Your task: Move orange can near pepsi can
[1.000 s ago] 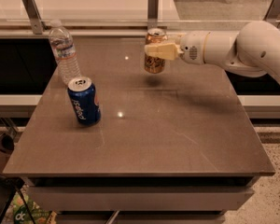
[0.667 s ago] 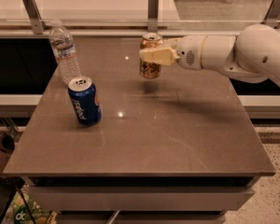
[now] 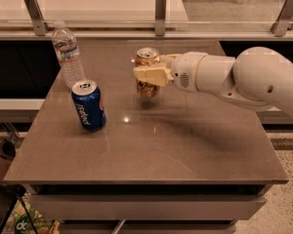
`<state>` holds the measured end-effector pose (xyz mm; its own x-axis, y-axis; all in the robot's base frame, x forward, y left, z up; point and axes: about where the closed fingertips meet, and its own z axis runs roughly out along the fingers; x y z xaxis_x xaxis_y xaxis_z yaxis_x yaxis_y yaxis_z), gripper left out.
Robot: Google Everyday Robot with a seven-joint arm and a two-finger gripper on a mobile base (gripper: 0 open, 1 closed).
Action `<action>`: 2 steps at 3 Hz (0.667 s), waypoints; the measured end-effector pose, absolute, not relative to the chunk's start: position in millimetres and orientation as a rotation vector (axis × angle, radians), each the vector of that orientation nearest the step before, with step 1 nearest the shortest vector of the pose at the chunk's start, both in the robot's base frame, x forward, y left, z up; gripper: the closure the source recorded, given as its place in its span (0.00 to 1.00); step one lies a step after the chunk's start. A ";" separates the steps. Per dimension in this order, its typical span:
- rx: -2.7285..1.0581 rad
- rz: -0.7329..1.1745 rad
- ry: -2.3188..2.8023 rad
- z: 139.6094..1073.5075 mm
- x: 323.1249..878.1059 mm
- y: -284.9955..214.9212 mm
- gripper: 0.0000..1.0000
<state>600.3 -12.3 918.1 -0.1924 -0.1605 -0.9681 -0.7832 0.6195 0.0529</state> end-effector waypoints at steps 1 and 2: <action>-0.737 0.631 1.694 904.5 583.8 -2.5 1.00; -0.704 0.609 1.674 896.7 567.9 4.3 1.00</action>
Offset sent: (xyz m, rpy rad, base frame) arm -0.0519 0.0198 -0.0315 0.0368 -0.0788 -0.1315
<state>567.9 4.3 896.7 -0.1568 -0.1305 -0.9790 -0.7292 0.6838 0.0256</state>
